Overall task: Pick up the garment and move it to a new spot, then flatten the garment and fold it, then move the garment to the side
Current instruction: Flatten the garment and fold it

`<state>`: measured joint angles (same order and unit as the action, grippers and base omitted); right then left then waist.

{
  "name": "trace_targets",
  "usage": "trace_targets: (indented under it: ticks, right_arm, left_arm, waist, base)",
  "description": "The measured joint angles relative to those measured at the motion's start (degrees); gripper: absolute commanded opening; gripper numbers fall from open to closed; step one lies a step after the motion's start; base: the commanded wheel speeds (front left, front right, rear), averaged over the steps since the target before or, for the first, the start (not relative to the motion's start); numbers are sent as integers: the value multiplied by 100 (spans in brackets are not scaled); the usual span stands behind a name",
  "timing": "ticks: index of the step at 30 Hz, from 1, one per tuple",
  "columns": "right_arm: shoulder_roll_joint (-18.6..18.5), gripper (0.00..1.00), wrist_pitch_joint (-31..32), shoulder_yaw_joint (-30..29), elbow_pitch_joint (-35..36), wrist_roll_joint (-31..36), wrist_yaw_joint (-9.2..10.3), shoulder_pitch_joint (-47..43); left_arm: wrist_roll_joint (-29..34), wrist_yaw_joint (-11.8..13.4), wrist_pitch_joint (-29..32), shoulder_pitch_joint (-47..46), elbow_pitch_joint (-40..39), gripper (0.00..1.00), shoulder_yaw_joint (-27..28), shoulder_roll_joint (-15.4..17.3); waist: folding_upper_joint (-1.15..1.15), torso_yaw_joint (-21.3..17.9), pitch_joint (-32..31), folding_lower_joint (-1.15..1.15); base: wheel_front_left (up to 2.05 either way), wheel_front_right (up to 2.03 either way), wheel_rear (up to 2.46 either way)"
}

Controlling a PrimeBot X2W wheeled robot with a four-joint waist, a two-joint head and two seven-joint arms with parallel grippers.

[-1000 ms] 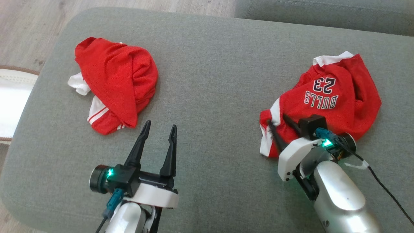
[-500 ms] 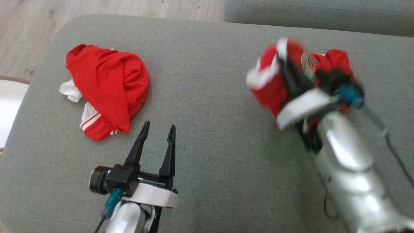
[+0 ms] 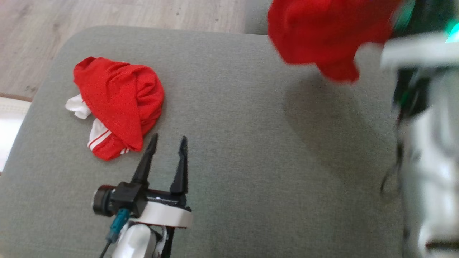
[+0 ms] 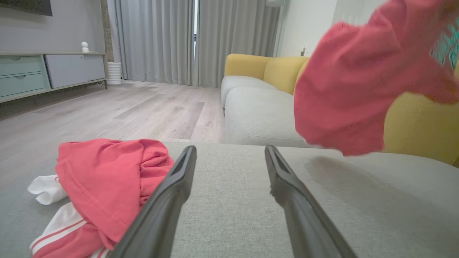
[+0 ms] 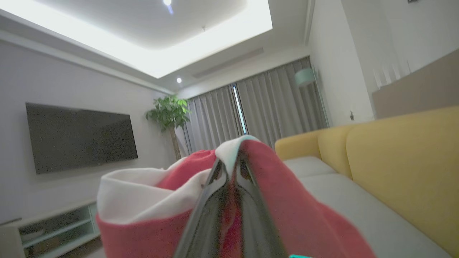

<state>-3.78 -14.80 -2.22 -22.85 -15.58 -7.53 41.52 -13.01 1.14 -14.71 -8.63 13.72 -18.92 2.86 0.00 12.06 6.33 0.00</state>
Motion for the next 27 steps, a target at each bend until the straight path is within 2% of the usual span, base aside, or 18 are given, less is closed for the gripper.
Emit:
trace_targets:
  ticks: [3, 4, 7, 12, 13, 14, 15, 22, 27]
  right_arm:
    - [10, 0, 1, 270, 51, 126, 0, -1130]
    - [10, 0, 1, 270, 51, 126, 0, -1130]
    - [27, 0, 2, 626, 86, 434, 0, -2080]
    - [63, 0, 2, 950, 137, 791, 0, -2827]
    - [76, 36, 2, 903, 188, 804, 0, -2923]
    - [76, 86, 2, 864, 224, 772, 0, -3008]
    - [77, 100, 2, 826, 266, 764, 0, -3098]
    - [94, 100, 2, 635, 624, 679, 0, -3567]
    - [97, 100, 2, 489, 1437, 588, 0, -3675]
  left_arm:
    - [8, 11, 1, 62, -13, 100, 70, 3]
    - [8, 11, 1, 62, -13, 100, 70, 3]
    - [8, 9, 0, 77, -12, 100, 63, 1]
    - [49, 4, 1, 71, -10, 100, 58, 0]
    - [51, 4, 0, 71, -8, 100, 59, 0]
    - [57, 5, 0, 71, -7, 100, 64, 1]
    - [57, 7, 1, 72, -8, 100, 71, 1]
    - [151, -4, 0, 91, 11, 100, 229, 1]
    - [151, -23, 0, 91, -53, 100, 274, 0]
  waist:
    - [0, -94, 32, 0]
    - [0, -94, 32, 0]
    - [0, -193, 67, 0]
    - [0, -374, 97, 0]
    - [0, -408, 96, 0]
    - [0, -442, 91, 0]
    - [0, -481, 84, 0]
    - [0, -833, -26, 0]
    - [0, -1038, -135, 0]
  base:
    - [0, 0, 0]
    - [0, 0, 0]
    - [0, 0, 0]
    - [0, 0, 0]
    - [0, 0, 0]
    - [0, 0, 0]
    - [0, 0, 0]
    - [0, 0, 0]
    - [0, 0, 0]
